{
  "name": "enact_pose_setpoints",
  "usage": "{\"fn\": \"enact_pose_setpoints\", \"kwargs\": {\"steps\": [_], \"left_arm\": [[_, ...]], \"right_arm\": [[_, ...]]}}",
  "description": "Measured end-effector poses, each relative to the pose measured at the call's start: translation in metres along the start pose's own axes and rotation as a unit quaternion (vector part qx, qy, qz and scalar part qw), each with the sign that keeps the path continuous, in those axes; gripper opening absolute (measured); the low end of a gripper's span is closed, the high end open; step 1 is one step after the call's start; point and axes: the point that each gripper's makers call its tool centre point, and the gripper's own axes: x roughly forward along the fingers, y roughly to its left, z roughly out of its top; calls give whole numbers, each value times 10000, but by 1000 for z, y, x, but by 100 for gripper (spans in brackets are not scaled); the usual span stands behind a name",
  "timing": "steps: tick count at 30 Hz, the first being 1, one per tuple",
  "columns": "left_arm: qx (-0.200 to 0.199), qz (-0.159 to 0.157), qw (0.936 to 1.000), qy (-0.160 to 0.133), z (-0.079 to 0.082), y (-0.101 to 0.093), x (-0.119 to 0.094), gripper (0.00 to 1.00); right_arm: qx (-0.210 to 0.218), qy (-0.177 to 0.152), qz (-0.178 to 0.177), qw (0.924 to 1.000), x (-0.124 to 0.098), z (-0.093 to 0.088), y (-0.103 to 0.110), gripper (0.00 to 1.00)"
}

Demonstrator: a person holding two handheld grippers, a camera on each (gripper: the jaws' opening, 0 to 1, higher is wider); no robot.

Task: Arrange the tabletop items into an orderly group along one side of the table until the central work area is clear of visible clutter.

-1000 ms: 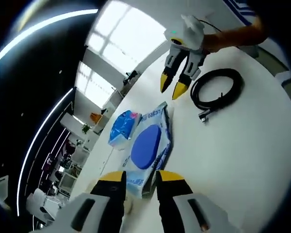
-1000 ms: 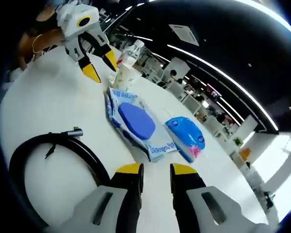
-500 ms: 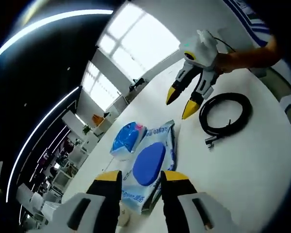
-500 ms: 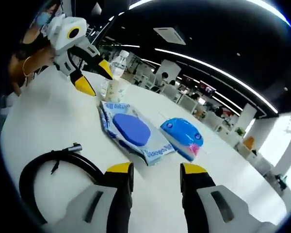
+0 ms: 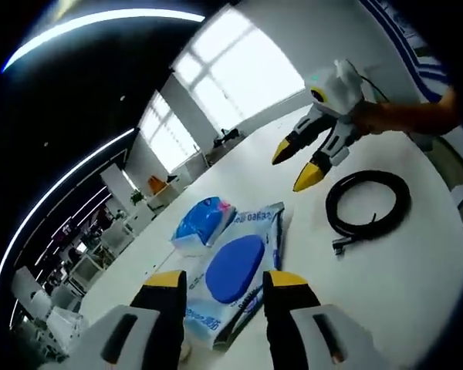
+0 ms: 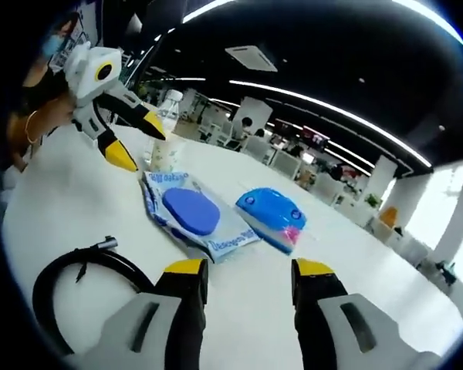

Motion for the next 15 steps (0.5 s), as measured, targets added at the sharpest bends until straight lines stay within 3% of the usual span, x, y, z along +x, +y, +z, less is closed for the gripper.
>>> {"fn": "enact_pose_setpoints", "kwargs": {"steps": [4,10,15], "left_arm": [[-336,56,9994,39,-3,-1,2,48],[-384,56,9992,-41,1,-4,3,45],[-546,147,9983,-132,4,-2,6,45]], "right_arm": [[778,-70,1,9969,2,2,-1,52],[812,-155,-63,9966,0,5,-7,51],[1011,-218,-56,9946,0,8,-8,35]]}}
